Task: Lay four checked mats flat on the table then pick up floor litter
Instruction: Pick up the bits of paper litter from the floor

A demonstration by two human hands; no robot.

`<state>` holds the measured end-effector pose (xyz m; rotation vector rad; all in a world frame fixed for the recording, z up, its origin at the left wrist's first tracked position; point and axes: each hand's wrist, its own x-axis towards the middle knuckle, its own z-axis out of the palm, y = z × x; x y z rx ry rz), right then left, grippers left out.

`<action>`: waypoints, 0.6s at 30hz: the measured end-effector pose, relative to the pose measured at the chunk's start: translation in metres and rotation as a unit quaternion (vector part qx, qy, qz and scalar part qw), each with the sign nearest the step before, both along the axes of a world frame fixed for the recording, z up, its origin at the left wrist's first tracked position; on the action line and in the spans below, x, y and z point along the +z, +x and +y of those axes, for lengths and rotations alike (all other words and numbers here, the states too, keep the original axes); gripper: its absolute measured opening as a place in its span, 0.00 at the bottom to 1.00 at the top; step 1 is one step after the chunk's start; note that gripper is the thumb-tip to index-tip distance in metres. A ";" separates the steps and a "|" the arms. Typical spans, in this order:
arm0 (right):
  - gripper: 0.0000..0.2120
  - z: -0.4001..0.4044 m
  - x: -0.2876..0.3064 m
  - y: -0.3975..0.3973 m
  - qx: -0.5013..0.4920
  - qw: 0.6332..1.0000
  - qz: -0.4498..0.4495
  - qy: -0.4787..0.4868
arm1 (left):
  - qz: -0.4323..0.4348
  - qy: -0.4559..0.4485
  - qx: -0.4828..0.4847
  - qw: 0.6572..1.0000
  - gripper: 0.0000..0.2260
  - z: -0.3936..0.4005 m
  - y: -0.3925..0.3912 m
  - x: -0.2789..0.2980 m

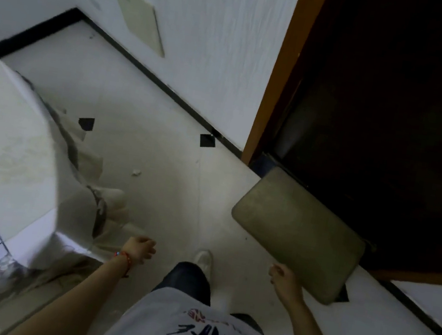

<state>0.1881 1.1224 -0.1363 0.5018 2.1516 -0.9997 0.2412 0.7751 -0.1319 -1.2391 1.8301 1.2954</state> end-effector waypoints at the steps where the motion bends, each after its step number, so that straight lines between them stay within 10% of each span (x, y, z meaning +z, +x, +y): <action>1: 0.17 -0.007 0.001 -0.018 0.006 1.000 -0.001 -0.005 | 0.000 0.004 0.009 1.000 0.14 -0.004 -0.011 0.001; 18: 0.11 -0.152 -0.001 -0.327 0.252 0.966 -0.045 -0.027 | 0.012 0.004 0.310 0.951 0.08 -0.061 -0.143 0.013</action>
